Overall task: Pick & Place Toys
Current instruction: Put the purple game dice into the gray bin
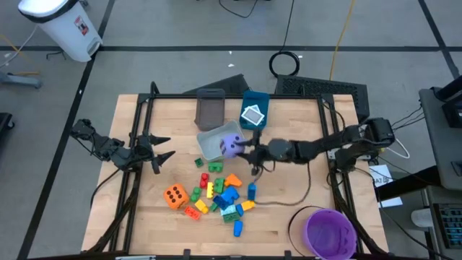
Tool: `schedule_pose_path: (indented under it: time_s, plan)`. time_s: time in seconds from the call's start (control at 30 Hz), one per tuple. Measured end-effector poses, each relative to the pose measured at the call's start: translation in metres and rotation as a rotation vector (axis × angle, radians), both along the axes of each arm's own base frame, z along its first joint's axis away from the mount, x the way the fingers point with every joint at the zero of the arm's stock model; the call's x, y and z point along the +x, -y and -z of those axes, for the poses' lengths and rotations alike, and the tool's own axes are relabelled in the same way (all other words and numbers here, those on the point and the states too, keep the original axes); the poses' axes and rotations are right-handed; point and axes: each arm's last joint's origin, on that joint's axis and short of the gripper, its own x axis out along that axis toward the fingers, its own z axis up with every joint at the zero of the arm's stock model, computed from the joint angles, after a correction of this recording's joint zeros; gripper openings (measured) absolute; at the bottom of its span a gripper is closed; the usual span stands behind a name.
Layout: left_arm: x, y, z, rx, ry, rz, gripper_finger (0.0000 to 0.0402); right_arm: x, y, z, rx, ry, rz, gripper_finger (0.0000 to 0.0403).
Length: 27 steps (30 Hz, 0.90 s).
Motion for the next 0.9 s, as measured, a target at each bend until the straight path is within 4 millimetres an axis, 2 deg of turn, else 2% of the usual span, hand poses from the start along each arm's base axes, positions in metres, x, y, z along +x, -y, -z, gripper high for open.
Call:
schedule_pose_path:
  time_s: [0.17,0.33,0.43,0.63,0.9]
  plan:
    - [0.000,0.000,0.000,0.000,0.000,0.000,0.0310,0.008,0.033,0.013,0.065,0.015,0.009,0.0134]
    - [0.000,0.000,0.000,0.000,0.000,0.000,0.0310,0.013,0.048,0.035,0.078,-0.047,0.011,0.0134]
    - [0.000,0.000,0.000,0.000,0.000,0.000,0.0310,0.013,0.044,0.043,0.069,-0.096,0.024,0.0134]
    - [0.000,0.000,0.000,0.000,0.000,0.000,0.0310,0.012,0.026,0.048,0.004,-0.145,0.158,0.0134]
    - [0.000,0.000,0.000,0.000,0.000,0.000,0.0310,0.008,-0.001,0.052,-0.034,-0.190,0.246,0.0134]
